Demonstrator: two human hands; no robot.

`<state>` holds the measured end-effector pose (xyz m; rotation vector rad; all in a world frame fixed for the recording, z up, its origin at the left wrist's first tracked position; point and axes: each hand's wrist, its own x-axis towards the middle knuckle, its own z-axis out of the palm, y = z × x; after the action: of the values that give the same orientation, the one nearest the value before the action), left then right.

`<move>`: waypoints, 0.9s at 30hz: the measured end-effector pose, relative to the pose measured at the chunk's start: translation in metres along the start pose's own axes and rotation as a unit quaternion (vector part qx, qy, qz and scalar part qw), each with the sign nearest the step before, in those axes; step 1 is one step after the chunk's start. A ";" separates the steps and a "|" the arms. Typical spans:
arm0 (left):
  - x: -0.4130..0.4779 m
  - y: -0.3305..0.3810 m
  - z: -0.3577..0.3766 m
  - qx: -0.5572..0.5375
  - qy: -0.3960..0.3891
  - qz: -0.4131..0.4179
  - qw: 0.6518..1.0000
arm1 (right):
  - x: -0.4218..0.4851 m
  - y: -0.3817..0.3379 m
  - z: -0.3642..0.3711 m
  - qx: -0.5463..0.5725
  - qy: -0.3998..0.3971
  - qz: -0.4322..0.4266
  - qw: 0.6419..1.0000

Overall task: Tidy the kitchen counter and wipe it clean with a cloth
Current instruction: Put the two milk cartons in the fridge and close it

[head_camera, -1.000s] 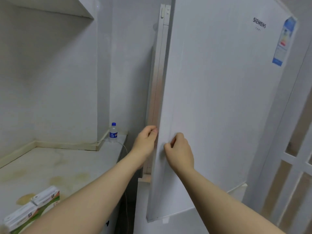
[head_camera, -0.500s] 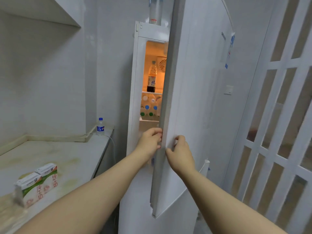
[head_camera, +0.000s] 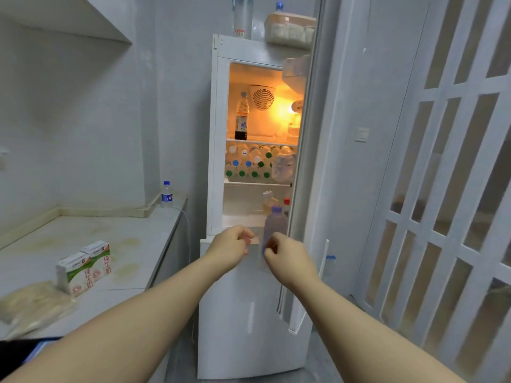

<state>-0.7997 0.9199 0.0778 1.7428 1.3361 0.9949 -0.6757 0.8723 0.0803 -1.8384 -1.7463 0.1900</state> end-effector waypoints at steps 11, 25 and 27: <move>0.027 -0.059 -0.086 0.168 0.070 -0.040 0.982 | 0.064 -0.058 0.088 0.039 -0.093 -0.057 0.993; 0.133 -0.206 -0.233 0.301 0.159 -0.169 0.925 | 0.204 -0.182 0.259 0.046 -0.252 -0.159 0.953; 0.143 -0.228 -0.249 0.317 0.165 -0.188 0.915 | 0.219 -0.198 0.278 0.038 -0.271 -0.168 0.947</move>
<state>-1.0946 1.1274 0.0099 1.6854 2.3102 0.6897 -0.9538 1.1603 0.0160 -1.4838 -2.3530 0.6664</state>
